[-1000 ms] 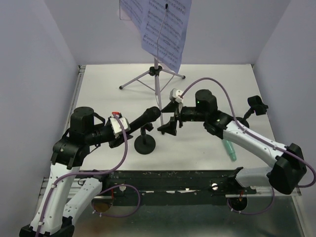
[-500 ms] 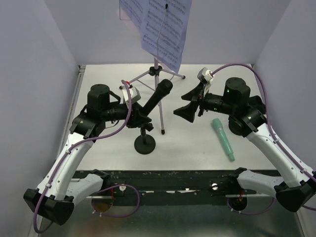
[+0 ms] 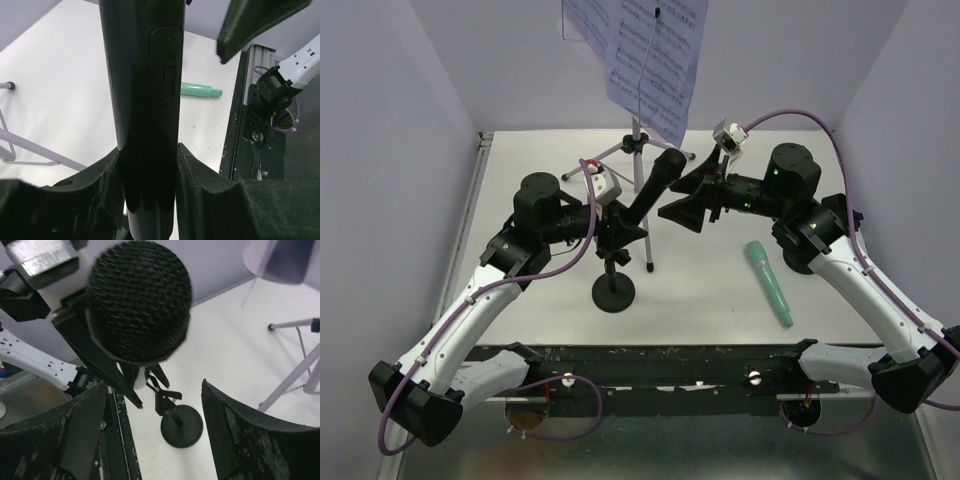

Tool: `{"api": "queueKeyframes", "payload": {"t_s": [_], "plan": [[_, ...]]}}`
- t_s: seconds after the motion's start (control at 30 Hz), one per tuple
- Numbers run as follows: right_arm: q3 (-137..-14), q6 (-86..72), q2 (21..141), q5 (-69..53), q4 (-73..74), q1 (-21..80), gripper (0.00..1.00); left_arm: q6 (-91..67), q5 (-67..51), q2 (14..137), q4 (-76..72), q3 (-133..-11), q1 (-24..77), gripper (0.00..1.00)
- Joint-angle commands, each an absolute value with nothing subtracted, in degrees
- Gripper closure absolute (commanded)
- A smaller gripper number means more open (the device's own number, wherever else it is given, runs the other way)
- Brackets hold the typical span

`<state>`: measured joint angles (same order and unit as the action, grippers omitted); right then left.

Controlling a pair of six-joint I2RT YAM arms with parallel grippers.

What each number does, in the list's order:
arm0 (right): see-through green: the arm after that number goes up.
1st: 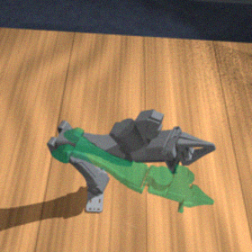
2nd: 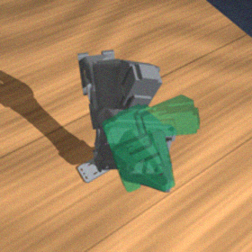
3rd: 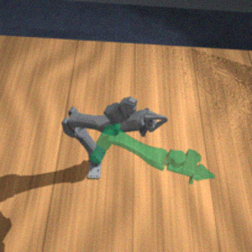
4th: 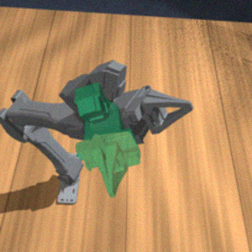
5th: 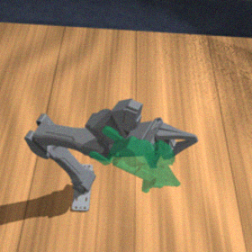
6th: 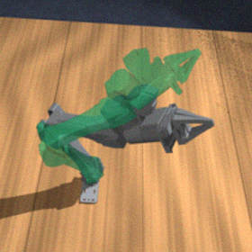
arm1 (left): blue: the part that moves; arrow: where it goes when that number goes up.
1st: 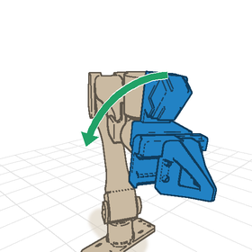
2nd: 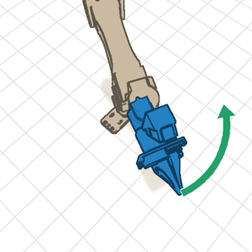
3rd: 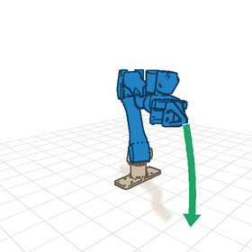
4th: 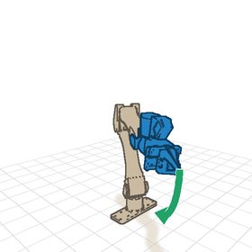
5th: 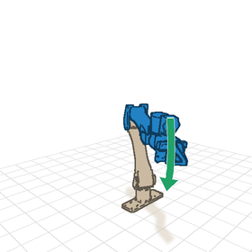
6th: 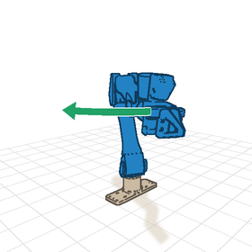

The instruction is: Pack up the instrument practice props

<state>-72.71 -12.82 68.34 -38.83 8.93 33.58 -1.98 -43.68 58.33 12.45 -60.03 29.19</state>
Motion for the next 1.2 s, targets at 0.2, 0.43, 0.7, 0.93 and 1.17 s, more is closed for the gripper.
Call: {"api": "queueKeyframes", "payload": {"t_s": [0.2, 0.43, 0.7, 0.93, 1.17], "plan": [[-74.18, -14.94, 68.12, -42.97, 0.62, 34.89, 0.20, -1.76, -44.12, 61.61, 5.98, -62.23, 31.20, 1.00], [-73.92, -15.12, 68.11, -41.75, 0.53, 34.89, 0.24, -0.79, -44.47, 62.40, 3.25, -62.14, 32.52, 1.00], [-74.27, -14.68, 68.29, -41.05, 0.62, 34.89, 0.27, -1.06, -44.30, 63.54, 0.36, -62.58, 32.87, 1.00], [-74.79, -14.50, 68.47, -41.31, -1.40, 34.89, 0.27, -0.35, -44.12, 65.30, -1.67, -63.54, 34.19, 1.00], [-73.83, -13.97, 67.24, -39.29, -1.32, 34.89, 0.29, -1.58, -42.28, 67.15, -2.90, -65.39, 34.89, 1.00]]}}
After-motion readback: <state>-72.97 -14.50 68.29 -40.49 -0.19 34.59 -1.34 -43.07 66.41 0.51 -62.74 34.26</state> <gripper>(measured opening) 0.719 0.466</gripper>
